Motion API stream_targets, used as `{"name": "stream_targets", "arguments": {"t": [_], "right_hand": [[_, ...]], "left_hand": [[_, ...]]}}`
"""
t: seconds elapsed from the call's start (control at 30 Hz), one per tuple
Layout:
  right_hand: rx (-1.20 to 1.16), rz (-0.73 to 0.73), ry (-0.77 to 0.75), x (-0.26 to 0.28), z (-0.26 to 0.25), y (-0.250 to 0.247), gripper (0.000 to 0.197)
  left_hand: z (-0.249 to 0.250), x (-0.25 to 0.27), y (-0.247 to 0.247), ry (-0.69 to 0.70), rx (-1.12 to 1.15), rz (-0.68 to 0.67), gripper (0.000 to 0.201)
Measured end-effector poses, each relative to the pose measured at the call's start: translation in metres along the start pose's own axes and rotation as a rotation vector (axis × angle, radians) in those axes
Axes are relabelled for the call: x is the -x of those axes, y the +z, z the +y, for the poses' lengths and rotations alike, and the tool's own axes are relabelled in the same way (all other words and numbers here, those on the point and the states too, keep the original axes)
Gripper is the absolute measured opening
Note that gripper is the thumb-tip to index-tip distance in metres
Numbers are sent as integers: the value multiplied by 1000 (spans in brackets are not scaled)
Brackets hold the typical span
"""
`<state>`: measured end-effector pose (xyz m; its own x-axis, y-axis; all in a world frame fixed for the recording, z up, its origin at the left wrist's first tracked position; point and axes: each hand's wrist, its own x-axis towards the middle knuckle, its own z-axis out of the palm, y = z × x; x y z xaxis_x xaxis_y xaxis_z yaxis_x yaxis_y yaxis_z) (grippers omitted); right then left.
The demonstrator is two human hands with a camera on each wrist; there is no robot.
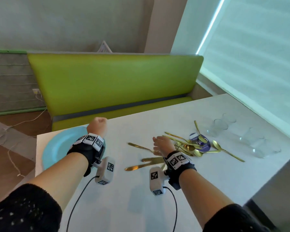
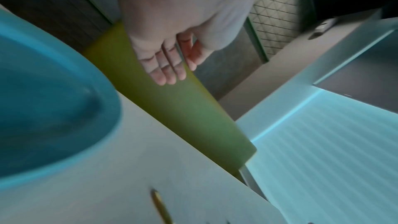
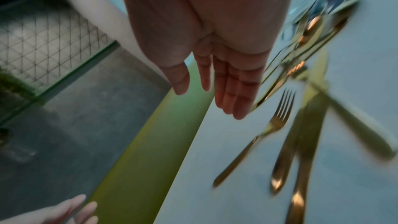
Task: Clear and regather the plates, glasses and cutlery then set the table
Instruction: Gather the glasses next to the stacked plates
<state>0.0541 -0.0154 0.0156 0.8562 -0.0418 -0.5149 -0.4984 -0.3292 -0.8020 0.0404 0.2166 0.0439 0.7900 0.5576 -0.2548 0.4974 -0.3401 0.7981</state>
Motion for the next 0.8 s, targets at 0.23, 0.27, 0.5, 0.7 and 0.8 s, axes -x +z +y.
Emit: {"name": "stream_targets", "arguments": {"t": [0.23, 0.27, 0.5, 0.7, 0.8], "right_hand": [[-11, 186, 29, 1, 36, -156, 36], [-17, 210, 39, -2, 43, -177, 35], [83, 432, 100, -55, 79, -293, 43], [162, 460, 117, -126, 78, -334, 72], [187, 430, 120, -155, 72, -337, 82]], "left_hand": [[81, 50, 102, 117, 279, -224, 26], [93, 55, 117, 136, 284, -252, 26], [162, 81, 220, 182, 287, -374, 15], [197, 79, 291, 177, 239, -421, 13], [200, 73, 314, 156, 208, -418, 16]]}}
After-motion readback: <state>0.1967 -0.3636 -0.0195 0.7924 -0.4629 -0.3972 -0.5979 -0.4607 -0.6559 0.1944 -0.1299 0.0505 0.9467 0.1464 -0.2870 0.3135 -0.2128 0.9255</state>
